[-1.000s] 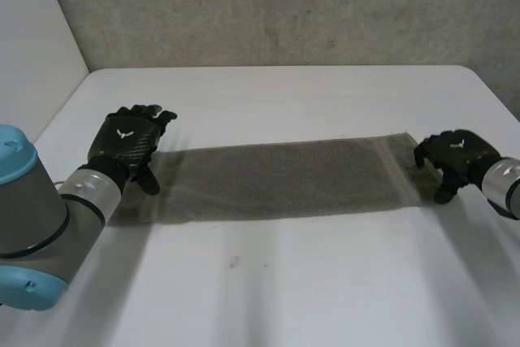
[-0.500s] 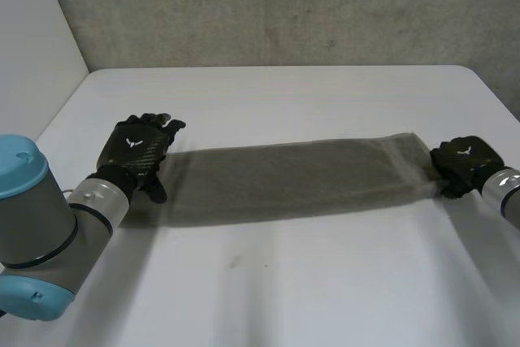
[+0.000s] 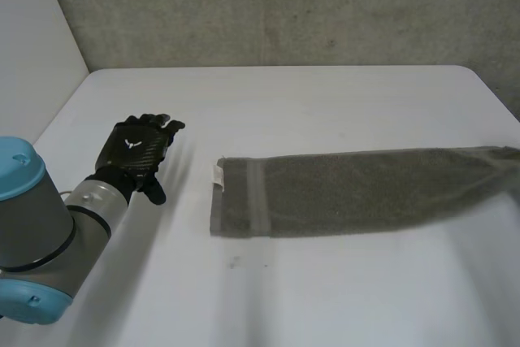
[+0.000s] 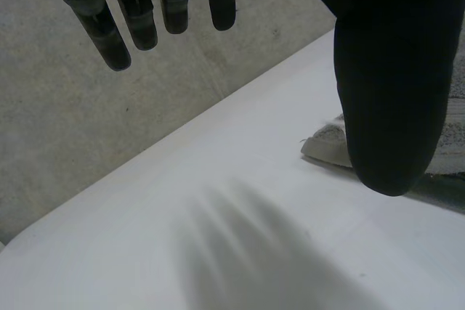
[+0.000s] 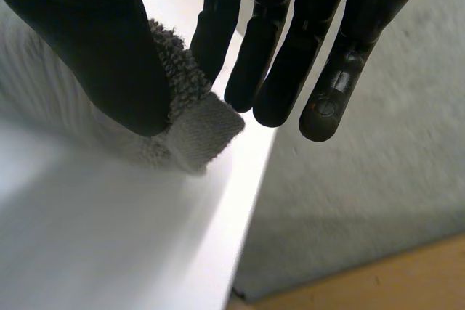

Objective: Fold the towel.

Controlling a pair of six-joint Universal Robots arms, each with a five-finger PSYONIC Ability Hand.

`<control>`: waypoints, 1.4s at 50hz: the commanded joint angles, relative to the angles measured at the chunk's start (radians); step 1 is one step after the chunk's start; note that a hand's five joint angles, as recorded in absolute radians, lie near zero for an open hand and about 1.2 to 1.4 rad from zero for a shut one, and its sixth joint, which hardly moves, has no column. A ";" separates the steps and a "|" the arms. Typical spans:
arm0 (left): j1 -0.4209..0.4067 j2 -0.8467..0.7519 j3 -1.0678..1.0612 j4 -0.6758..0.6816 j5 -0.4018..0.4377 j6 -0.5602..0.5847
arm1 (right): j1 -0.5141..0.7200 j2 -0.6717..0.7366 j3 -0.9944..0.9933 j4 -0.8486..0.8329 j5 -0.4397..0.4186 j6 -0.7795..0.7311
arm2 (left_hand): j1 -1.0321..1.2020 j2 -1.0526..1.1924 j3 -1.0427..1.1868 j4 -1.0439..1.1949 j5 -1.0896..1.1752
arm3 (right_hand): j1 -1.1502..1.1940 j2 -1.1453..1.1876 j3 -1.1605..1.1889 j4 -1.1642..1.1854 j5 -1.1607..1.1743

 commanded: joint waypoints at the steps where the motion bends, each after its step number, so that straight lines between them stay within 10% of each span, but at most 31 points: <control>1: 0.003 0.009 -0.002 -0.002 -0.003 0.000 | 0.242 -0.040 -0.043 0.015 -0.019 0.101 | -0.008 0.009 0.005 0.006 -0.029 | 0.245 0.223 0.209 0.200 0.448; 16: 0.011 0.032 -0.015 -0.002 -0.001 0.000 | 0.933 0.113 -0.135 -0.087 0.025 0.298 | -0.008 0.009 0.005 0.006 -0.029 | 0.245 0.223 0.209 0.200 0.448; 26: 0.006 0.029 -0.016 0.000 0.000 0.000 | 1.120 0.294 -0.195 -0.092 0.087 0.292 | -0.008 0.009 0.005 0.006 -0.029 | 0.245 0.223 0.209 0.200 0.448; 32: -0.001 0.023 -0.008 0.006 0.000 -0.002 | 1.119 0.256 -0.192 -0.078 0.099 0.296 | -0.008 0.009 0.005 0.006 -0.029 | -0.977 -0.999 -1.013 -1.022 -0.774; 47: -0.116 -0.075 0.136 0.047 -0.010 -0.144 | 0.783 -0.035 0.003 -0.015 0.153 0.473 | 0.022 0.039 0.035 0.036 0.001 | -0.977 -0.999 -1.013 -1.022 -0.774; 58: -0.228 -0.288 0.222 0.023 -0.037 -0.173 | 0.525 -0.074 0.284 0.000 -0.014 0.402 | 0.025 0.042 0.038 0.039 0.004 | -0.855 -0.877 -0.891 -0.900 -0.652; 70: -0.267 -0.319 0.206 0.009 -0.095 -0.080 | 0.481 -0.040 0.356 -0.170 -0.074 0.284 | 0.025 0.042 0.038 0.039 0.004 | 0.245 0.223 0.209 0.200 0.448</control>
